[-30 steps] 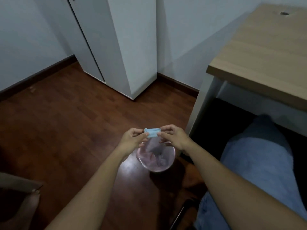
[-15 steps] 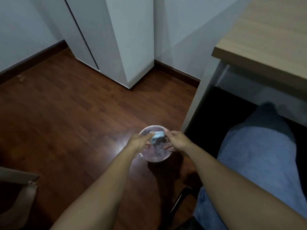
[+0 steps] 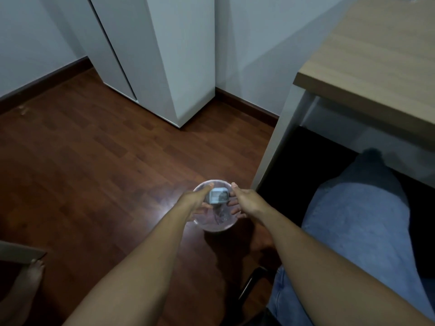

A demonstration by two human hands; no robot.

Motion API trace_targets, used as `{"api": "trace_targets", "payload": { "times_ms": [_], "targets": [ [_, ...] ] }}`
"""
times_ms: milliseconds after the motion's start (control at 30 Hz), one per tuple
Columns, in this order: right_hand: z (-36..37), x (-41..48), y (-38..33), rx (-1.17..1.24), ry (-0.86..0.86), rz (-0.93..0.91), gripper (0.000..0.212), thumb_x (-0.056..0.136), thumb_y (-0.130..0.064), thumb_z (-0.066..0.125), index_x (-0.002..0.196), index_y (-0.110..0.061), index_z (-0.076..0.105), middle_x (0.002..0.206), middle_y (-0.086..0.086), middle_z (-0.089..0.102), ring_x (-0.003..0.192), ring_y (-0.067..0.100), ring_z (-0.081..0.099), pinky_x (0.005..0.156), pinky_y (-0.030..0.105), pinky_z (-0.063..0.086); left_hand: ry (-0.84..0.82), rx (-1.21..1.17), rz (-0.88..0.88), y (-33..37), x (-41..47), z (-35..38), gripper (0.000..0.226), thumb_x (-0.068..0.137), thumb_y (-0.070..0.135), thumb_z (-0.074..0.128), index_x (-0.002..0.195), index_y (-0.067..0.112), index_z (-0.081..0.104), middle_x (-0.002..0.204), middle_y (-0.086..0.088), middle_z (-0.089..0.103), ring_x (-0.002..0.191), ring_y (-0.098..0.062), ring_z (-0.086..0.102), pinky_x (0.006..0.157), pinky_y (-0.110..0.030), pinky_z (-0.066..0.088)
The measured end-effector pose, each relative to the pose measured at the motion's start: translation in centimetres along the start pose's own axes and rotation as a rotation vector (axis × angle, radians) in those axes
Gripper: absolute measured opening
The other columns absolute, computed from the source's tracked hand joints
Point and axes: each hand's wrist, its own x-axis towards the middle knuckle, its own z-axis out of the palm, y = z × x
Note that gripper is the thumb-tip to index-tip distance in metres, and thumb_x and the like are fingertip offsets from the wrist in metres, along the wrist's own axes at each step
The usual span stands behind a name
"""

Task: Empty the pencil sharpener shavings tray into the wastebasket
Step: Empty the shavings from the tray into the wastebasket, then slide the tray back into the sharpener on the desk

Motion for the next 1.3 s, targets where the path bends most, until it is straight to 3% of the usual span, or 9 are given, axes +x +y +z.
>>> {"api": "trace_targets", "payload": {
  "times_ms": [100, 333, 433, 567, 700, 800, 900, 1133, 1300],
  "targets": [
    [-0.1, 0.3, 0.2, -0.007, 0.005, -0.007, 0.051, 0.116, -0.053, 0.039, 0.128, -0.013, 0.068, 0.092, 0.006, 0.074, 0.069, 0.022, 0.067, 0.067, 0.034, 0.054, -0.008, 0.014, -0.009, 0.0, 0.0, 0.0, 0.076, 0.095, 0.078, 0.058, 0.143, 0.019, 0.067, 0.107, -0.002, 0.090, 0.084, -0.014, 0.072, 0.114, -0.051, 0.046],
    [-0.2, 0.2, 0.1, -0.001, 0.027, -0.033, 0.051, 0.115, -0.054, 0.041, 0.120, -0.011, 0.068, 0.093, 0.008, 0.075, 0.066, 0.021, 0.067, 0.062, 0.032, 0.053, -0.056, 0.039, -0.039, 0.7, -0.8, -0.7, 0.058, 0.098, 0.079, 0.055, 0.117, 0.024, 0.065, 0.064, 0.012, 0.083, 0.100, -0.017, 0.074, 0.122, -0.047, 0.045],
    [-0.6, -0.2, -0.4, -0.027, 0.051, -0.089, 0.051, 0.114, -0.053, 0.045, 0.118, -0.009, 0.070, 0.097, 0.008, 0.076, 0.067, 0.020, 0.069, 0.069, 0.036, 0.057, -0.138, 0.025, 0.016, 0.9, -1.4, -1.5, 0.053, 0.096, 0.077, 0.062, 0.109, 0.027, 0.073, 0.086, 0.007, 0.090, 0.118, -0.021, 0.077, 0.118, -0.045, 0.051],
    [-1.2, -1.1, -2.1, -0.042, 0.102, -0.187, 0.055, 0.105, -0.055, 0.064, 0.121, -0.002, 0.069, 0.108, 0.016, 0.082, 0.075, 0.022, 0.076, 0.073, 0.037, 0.061, -0.202, -0.108, 0.176, 1.4, -1.8, -3.3, 0.062, 0.090, 0.057, 0.085, 0.135, 0.015, 0.076, 0.128, -0.007, 0.084, 0.116, -0.024, 0.081, 0.098, -0.039, 0.063],
    [-1.7, -2.5, -4.6, -0.024, 0.069, -0.303, 0.042, 0.100, -0.036, 0.080, 0.128, -0.008, 0.068, 0.116, 0.010, 0.080, 0.076, 0.018, 0.076, 0.071, 0.030, 0.063, -0.257, -0.190, 0.356, 3.1, -3.3, -5.2, 0.061, 0.089, 0.028, 0.093, 0.145, 0.019, 0.071, 0.136, -0.009, 0.082, 0.130, -0.028, 0.078, 0.110, -0.044, 0.060],
    [-1.7, -3.7, -6.9, 0.015, 0.044, -0.396, 0.046, 0.101, -0.023, 0.080, 0.142, -0.010, 0.063, 0.137, 0.008, 0.074, 0.081, 0.025, 0.079, 0.068, 0.026, 0.065, -0.289, -0.229, 0.456, 4.5, -4.6, -6.6, 0.076, 0.075, 0.021, 0.101, 0.145, 0.029, 0.072, 0.151, -0.003, 0.073, 0.132, -0.027, 0.076, 0.104, -0.040, 0.065],
    [-1.4, -5.4, -10.0, -0.064, 0.055, -0.511, 0.053, 0.104, -0.022, 0.076, 0.153, -0.015, 0.058, 0.141, -0.001, 0.070, 0.098, 0.034, 0.084, 0.075, 0.029, 0.067, -0.265, -0.322, 0.563, 6.2, -5.6, -7.8, 0.064, 0.083, 0.012, 0.097, 0.139, 0.036, 0.078, 0.164, 0.006, 0.059, 0.142, -0.021, 0.068, 0.106, -0.041, 0.062],
    [-2.5, -9.7, -18.6, -0.116, 0.072, -0.698, 0.047, 0.108, -0.026, 0.070, 0.153, -0.017, 0.058, 0.132, -0.003, 0.074, 0.098, 0.033, 0.085, 0.088, 0.044, 0.069, -0.231, -0.438, 0.796, 12.8, -12.1, -9.9, 0.060, 0.096, 0.000, 0.081, 0.152, 0.017, 0.067, 0.156, 0.002, 0.069, 0.143, -0.025, 0.068, 0.109, -0.042, 0.058],
    [-4.9, -13.1, -23.4, -0.106, 0.036, -0.763, 0.044, 0.108, -0.029, 0.069, 0.149, -0.014, 0.061, 0.139, 0.000, 0.074, 0.104, 0.040, 0.083, 0.088, 0.045, 0.068, -0.252, -0.477, 0.919, 17.0, -17.2, -10.0, 0.055, 0.101, -0.003, 0.074, 0.154, 0.008, 0.063, 0.149, -0.004, 0.072, 0.110, -0.011, 0.083, 0.103, -0.032, 0.064]
  ]
}}
